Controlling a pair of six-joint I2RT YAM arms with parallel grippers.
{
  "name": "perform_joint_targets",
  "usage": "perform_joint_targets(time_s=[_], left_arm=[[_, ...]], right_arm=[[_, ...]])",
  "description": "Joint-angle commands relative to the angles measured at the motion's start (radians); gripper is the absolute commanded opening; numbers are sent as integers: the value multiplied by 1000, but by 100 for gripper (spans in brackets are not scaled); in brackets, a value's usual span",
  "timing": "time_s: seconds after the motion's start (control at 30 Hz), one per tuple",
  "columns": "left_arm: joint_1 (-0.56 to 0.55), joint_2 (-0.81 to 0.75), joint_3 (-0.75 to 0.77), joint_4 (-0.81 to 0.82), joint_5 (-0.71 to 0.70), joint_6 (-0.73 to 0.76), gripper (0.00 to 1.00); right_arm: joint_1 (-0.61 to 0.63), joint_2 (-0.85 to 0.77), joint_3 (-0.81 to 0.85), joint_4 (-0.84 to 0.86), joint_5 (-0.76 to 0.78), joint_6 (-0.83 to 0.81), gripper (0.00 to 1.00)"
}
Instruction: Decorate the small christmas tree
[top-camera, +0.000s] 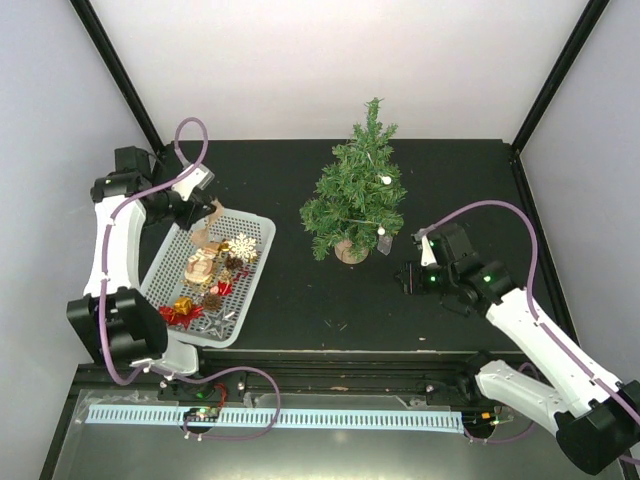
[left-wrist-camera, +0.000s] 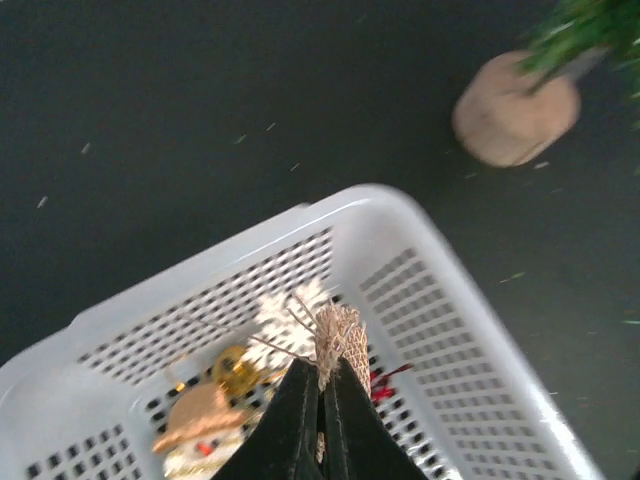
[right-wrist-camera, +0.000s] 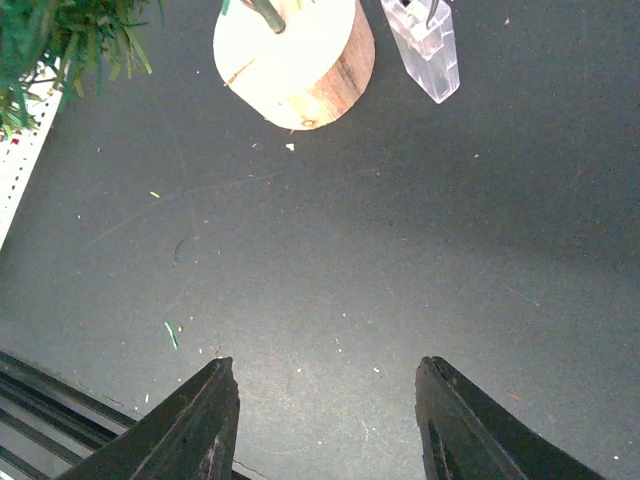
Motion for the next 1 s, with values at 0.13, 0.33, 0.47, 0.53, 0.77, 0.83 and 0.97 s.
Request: perform_joint_targets(time_s=[0.13,0.33,0.47,0.53,0.77,0.83,0.97], left_arm=[[-226,-38,207,-302,233,108,1],[-510,-2,340,-375,298,72,2],[-637,46,401,-407,315,48,2],[-679,55,403,-413,342,43,2],[-803,33,410,-418,419,42,1],[-827,24,411,-415,422,34,1],[-860,17,411,-403,425,21,2]], right_arm=[[82,-98,154,13,-6,-93,48],[274,-4,398,16,-17,-144,48],[440,84,512,34,7,-146,47],[473,115,536,54,-16,-137,45],[505,166,535,114,-92,-107,35],[507,169,535,110,-80,-106,35],[508,169,529,118,-82,-101,31]])
